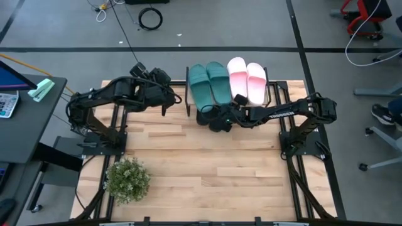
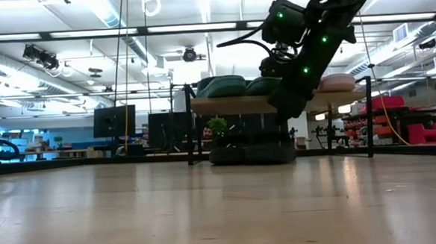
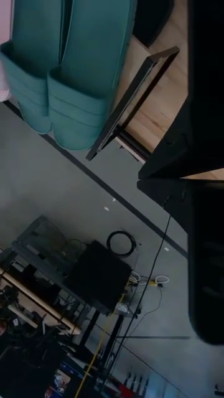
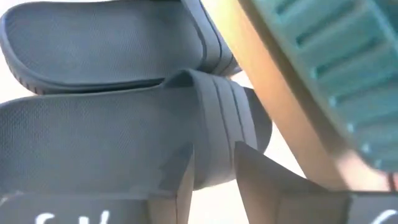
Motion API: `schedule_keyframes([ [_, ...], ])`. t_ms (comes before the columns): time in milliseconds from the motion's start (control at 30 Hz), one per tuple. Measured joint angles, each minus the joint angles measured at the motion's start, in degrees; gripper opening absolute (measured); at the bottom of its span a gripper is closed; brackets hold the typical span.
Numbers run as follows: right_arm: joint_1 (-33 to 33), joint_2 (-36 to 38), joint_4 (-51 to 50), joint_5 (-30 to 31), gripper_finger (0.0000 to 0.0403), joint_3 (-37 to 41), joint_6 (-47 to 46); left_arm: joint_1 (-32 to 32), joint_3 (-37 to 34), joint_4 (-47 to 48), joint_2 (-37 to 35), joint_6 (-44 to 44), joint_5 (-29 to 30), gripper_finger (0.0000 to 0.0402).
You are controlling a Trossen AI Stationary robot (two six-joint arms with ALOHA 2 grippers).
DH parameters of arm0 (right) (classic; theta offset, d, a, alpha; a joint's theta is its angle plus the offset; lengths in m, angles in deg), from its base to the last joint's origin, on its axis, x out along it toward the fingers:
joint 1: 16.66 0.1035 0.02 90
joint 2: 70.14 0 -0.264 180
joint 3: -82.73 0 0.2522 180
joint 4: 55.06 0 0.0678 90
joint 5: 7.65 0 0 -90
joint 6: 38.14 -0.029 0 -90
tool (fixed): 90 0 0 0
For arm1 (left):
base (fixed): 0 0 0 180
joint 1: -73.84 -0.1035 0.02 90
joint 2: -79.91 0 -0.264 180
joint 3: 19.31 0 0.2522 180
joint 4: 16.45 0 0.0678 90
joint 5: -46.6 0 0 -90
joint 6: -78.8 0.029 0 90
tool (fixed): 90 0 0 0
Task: Pick and place slides into the shelf
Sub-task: Put the black slipper under the shelf
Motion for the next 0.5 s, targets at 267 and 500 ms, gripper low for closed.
schedule_keyframes([
  [267,7.33,-0.09,-0.93,-2.69,0.0124,0.02,-5.93,0.00,0.01,-0.07,0.00,-0.02,-2.99,0.0017],
  [500,15.20,-0.09,-0.88,-8.56,0.0101,0.04,-11.84,0.00,0.00,-0.10,0.00,-0.04,-3.48,0.0004],
])
